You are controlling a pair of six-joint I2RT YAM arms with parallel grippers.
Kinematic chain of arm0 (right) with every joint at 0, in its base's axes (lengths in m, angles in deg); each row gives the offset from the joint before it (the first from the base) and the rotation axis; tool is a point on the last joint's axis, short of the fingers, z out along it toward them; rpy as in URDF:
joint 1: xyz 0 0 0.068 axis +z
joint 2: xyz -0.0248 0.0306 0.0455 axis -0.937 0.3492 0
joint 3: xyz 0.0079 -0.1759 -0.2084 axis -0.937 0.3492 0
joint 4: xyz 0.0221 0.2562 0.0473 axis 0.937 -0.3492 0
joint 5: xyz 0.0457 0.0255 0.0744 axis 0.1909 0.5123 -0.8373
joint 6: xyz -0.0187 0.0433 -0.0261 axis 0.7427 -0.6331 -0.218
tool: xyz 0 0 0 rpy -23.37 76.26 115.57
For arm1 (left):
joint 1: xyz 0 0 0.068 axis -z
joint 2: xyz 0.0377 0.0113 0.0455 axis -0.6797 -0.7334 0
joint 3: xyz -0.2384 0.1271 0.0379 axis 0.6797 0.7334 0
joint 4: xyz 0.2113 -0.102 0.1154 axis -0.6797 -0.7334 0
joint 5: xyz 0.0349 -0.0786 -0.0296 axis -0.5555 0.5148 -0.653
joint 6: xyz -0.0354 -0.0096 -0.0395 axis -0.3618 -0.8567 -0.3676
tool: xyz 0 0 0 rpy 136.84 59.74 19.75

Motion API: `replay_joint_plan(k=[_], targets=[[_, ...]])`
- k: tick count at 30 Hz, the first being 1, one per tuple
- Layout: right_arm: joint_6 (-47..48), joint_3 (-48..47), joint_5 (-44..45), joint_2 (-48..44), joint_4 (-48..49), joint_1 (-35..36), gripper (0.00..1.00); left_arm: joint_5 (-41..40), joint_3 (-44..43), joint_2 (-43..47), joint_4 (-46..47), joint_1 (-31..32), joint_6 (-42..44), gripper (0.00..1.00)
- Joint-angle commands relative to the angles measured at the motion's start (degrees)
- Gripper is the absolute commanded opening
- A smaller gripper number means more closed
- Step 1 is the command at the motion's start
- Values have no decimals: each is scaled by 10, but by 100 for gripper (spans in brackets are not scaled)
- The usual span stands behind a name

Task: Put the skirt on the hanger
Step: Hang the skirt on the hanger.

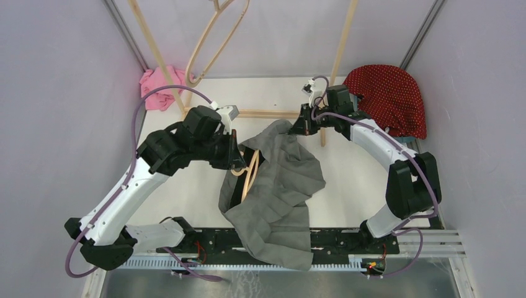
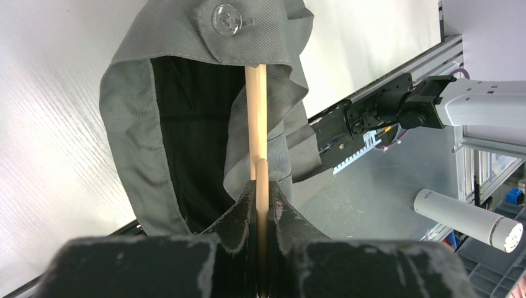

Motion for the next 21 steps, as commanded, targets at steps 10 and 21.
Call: replay_joint_plan(k=[10, 21], targets=[[-41, -16, 26, -41, 29, -40, 12, 10, -3, 30, 37, 2, 19, 3], [24, -87, 17, -111, -100, 3, 50, 8, 1, 12, 48, 2, 24, 3]])
